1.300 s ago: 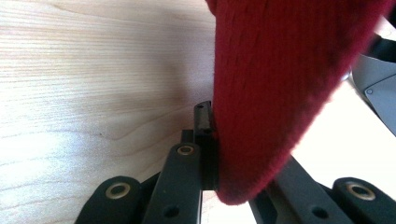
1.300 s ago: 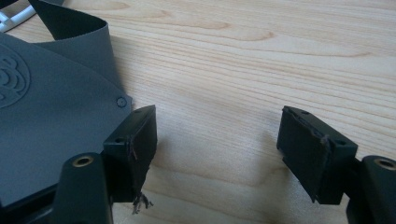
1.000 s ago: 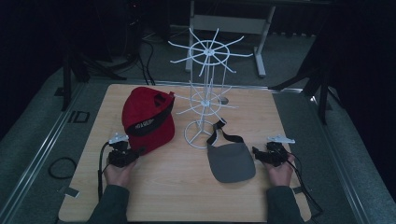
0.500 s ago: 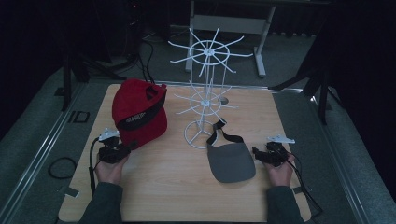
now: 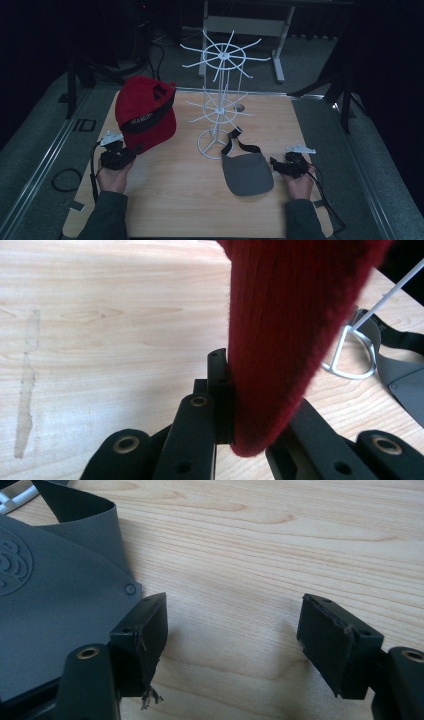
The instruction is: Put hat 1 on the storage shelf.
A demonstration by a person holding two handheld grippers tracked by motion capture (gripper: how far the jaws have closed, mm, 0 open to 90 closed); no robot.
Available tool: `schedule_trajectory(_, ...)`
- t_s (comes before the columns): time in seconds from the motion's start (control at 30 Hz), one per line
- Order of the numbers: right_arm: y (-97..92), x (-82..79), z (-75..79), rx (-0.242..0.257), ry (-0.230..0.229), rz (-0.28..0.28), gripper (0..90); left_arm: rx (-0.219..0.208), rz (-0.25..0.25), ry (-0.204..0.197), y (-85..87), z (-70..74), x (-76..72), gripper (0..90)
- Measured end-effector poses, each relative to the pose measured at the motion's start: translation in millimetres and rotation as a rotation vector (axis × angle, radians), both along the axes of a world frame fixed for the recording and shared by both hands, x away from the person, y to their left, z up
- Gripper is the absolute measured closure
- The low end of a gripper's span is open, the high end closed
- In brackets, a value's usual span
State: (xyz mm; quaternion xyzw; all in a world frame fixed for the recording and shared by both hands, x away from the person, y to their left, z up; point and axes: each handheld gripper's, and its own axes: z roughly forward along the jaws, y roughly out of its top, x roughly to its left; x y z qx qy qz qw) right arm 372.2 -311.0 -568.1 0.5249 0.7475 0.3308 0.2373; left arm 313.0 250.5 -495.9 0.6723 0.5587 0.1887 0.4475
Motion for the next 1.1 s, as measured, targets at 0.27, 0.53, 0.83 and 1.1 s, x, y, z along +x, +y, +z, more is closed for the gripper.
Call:
schedule_trajectory(0.27, 0.0, 0.0, 0.0, 0.0, 0.0, 0.0, 28.3, 0.012, 0.004, -0.027, 1.3, 14.4, 2.6, 86.0)
schedule_trajectory(0.53, 0.1, 0.0, 0.0, 0.0, 0.001, 0.0, 28.2, 0.024, 0.0, -0.049, 1.0, 25.8, 4.1, 85.9)
schedule_trajectory(0.83, 0.0, 0.0, 0.1, -0.001, 0.001, 0.0, 28.2, 0.025, 0.007, -0.071, 1.5, 36.8, 5.5, 85.9)
schedule_trajectory(1.1, -0.1, 0.1, 0.0, -0.002, 0.0, 0.001, 28.1, 0.015, 0.013, -0.094, 1.5, 46.4, 6.1, 85.9)
